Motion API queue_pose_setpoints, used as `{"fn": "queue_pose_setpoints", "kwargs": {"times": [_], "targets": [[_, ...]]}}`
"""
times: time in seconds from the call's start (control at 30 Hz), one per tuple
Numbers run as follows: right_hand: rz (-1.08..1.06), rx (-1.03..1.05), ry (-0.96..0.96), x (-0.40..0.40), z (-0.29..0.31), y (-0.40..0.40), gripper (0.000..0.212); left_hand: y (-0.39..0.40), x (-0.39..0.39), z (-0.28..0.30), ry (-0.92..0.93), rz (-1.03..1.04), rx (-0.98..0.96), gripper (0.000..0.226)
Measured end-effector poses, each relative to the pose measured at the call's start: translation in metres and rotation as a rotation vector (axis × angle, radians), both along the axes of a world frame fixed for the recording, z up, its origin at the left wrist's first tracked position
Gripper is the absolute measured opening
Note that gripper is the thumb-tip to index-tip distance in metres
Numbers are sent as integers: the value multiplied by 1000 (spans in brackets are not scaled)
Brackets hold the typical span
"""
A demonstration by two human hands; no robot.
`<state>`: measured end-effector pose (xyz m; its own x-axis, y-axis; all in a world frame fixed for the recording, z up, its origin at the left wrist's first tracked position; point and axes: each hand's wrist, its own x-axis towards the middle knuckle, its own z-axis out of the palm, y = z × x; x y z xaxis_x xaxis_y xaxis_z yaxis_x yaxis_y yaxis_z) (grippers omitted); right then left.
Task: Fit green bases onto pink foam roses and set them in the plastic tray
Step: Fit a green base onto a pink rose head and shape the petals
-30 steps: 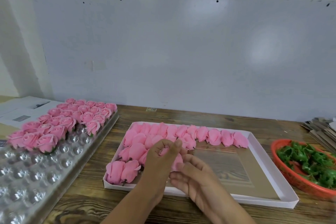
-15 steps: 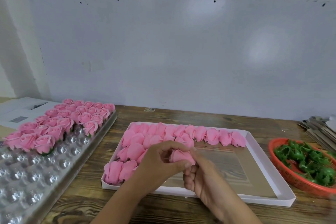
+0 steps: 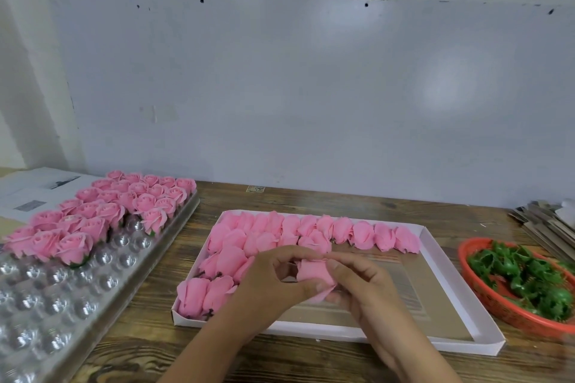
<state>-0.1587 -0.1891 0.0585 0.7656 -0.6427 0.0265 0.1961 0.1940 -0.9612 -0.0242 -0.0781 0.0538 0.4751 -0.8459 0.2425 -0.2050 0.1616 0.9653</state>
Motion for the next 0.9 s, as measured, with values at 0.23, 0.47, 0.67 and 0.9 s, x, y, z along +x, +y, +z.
{"fn": "queue_pose_setpoints", "kwargs": {"times": [0.23,0.47,0.67,0.9], "targets": [[-18,20,28,2,-3,-1,16,1,-2,-3,-150,-57,28,41],[-14,92,-7,3,-3,0,28,-3,-3,-4,-102,62,-81,18],[-13,107,21,1,-2,-1,28,-4,-6,-1,48,65,-137,16],[-39,105,41,-2,0,-3,30,-4,-4,0,87,59,-116,19]]}}
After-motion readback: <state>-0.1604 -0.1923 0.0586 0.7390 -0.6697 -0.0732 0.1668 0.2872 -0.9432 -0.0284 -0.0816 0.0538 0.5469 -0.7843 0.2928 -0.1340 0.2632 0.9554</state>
